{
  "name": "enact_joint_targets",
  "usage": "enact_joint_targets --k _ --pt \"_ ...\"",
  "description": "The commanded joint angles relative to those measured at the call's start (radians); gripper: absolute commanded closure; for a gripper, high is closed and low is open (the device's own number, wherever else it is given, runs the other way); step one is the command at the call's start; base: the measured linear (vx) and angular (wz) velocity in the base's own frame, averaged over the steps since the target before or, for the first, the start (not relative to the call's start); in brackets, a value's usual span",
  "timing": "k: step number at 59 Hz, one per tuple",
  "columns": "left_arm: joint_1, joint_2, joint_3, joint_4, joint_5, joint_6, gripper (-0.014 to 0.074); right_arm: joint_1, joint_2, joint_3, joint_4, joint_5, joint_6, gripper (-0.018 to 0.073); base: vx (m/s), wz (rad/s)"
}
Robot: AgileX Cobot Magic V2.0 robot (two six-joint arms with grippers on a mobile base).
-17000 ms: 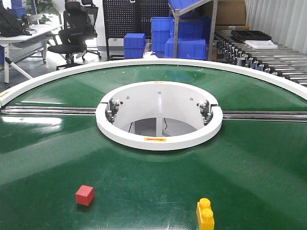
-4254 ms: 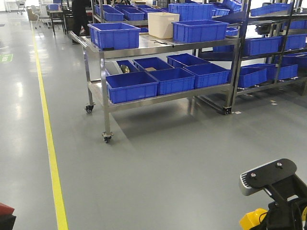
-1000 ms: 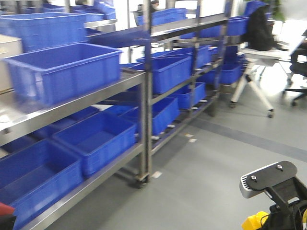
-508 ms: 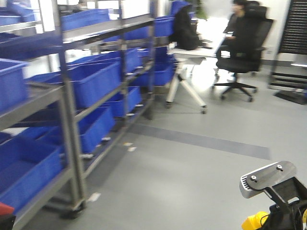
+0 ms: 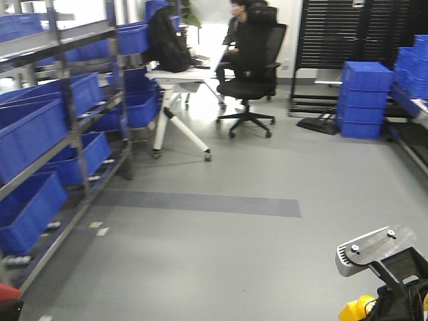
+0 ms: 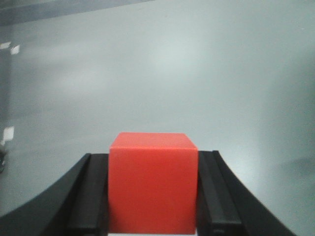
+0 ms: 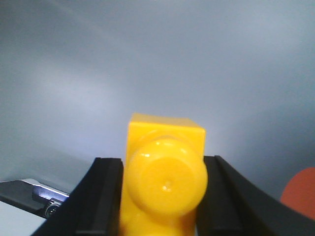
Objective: Pick red and yellow blocks into blue bin
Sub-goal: 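Drive the base to the shelf with the large blue bin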
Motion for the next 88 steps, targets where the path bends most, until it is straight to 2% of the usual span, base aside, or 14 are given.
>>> enact_joint_targets --k 1,46,88 --pt "-0.002 -0.006 -0.027 -0.017 -0.068 -0.008 0.0272 -0.002 -0.022 -0.031 -0.017 -0.046 -0.005 0.0332 0.32 -0.27" --pt "-0.002 -0.006 -0.027 -0.017 -0.068 -0.008 0.0272 -0.002 -0.022 -0.031 -0.017 -0.045 -0.005 0.0332 0.36 0.02" --pt "-0.002 -0.006 -0.027 -0.017 -0.068 -0.008 0.0272 -0.002 -0.022 -0.031 -0.018 -0.045 -0.005 0.0332 0.33 0.36"
